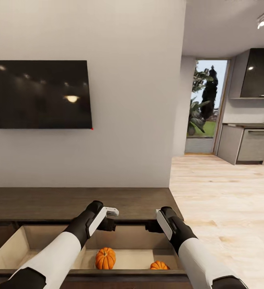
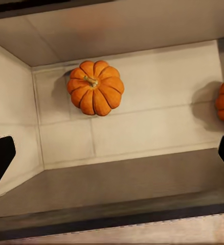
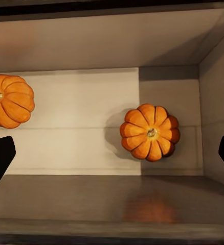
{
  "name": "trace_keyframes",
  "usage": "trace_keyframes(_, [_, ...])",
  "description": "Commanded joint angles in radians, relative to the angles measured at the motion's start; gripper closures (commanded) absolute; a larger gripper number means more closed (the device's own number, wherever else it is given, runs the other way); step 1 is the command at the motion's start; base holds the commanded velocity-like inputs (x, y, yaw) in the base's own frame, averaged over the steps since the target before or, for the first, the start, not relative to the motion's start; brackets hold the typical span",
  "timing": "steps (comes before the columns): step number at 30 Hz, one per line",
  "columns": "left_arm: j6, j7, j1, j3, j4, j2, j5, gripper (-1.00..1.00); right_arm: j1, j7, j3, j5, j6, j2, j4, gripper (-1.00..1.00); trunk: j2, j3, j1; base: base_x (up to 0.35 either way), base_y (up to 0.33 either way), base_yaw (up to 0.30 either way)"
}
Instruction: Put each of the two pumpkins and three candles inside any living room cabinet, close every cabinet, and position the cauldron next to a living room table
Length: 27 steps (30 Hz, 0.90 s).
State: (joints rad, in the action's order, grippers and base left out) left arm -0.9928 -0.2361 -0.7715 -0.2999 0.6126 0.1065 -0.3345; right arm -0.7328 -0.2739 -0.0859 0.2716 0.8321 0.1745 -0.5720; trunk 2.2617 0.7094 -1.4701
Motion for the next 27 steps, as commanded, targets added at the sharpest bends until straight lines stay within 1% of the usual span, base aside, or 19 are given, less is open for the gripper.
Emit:
trace_keyframes(1, [-0.003,-0.009,-0.001,-0.004,0.001,-0.001,-0.011,-1.0,0.0,-0.01,-0.002,0.011,0.002,0.0,-0.001,-1.0,-0.007,-0.002,0.004,-0.15,0.036,0.0])
trace_keyframes(10, [-0.003,-0.009,-0.001,-0.004,0.001,-0.001,-0.011,-1.0,0.0,-0.01,-0.002,0.011,0.002,0.0,-0.001,-1.0,-0.07,-0.03,0.039,-0.09,0.029,0.0])
trace_keyframes(27, [-0.003,-0.009,0.0,-0.004,0.003,-0.001,-0.011,-1.0,0.0,-0.01,-0.002,0.011,0.002,0.0,-0.002,-1.0,-0.189,-0.083,0.104,-0.044,0.015,0.0])
